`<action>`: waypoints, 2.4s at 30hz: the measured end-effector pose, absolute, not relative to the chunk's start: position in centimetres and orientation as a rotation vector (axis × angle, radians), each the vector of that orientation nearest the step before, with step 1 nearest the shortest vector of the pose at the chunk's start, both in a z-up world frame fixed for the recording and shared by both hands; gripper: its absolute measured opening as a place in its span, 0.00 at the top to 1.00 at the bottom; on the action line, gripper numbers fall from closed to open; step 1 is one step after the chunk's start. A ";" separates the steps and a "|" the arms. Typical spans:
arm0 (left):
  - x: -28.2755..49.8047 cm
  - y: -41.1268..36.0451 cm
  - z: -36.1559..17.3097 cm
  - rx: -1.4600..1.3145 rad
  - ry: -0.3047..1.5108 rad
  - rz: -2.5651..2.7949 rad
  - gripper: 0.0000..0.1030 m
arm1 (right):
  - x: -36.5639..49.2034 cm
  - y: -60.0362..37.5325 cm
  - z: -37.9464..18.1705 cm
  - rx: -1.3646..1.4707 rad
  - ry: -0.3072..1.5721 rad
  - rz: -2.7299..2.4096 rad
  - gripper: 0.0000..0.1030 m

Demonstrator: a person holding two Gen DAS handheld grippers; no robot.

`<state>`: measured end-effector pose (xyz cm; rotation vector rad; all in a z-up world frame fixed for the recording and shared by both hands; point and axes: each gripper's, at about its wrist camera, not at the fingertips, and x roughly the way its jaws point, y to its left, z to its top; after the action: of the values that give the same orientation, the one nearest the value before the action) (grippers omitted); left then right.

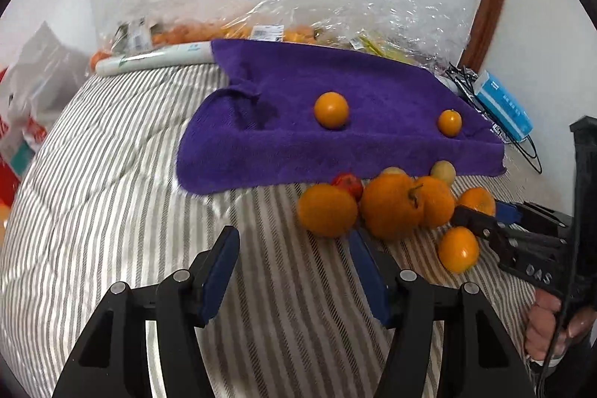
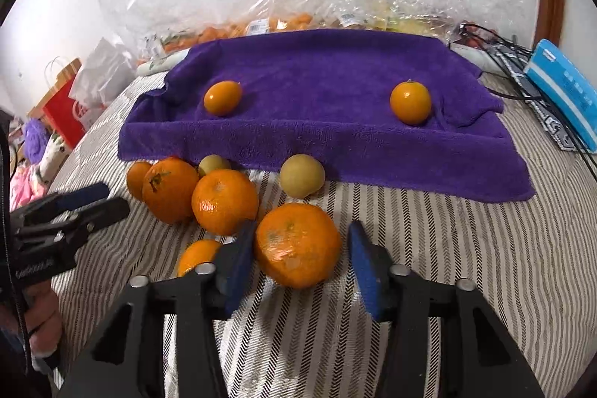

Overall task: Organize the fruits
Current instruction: 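Grip a large blemished tangerine with the right tool while the left tool grips an oval orange, then carry both held fruits up over the purple towel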

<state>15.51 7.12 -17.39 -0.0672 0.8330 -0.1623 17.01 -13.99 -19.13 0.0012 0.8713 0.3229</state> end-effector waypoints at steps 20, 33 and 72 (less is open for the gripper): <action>16.8 6.8 -17.7 -0.185 0.799 -0.236 0.66 | 15.6 -16.8 -18.4 0.055 0.802 0.375 0.58; 15.7 7.4 -16.2 -0.235 0.704 -0.255 0.66 | 15.5 -17.8 -17.9 0.121 0.770 0.395 0.58; 25.4 8.2 -12.0 -0.234 0.611 -0.098 0.66 | 25.7 -17.8 -11.0 0.092 0.602 0.358 0.58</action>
<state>25.45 8.15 -12.01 -0.2345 0.6110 -0.0975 25.71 -17.77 -11.00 0.0920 0.6020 0.3584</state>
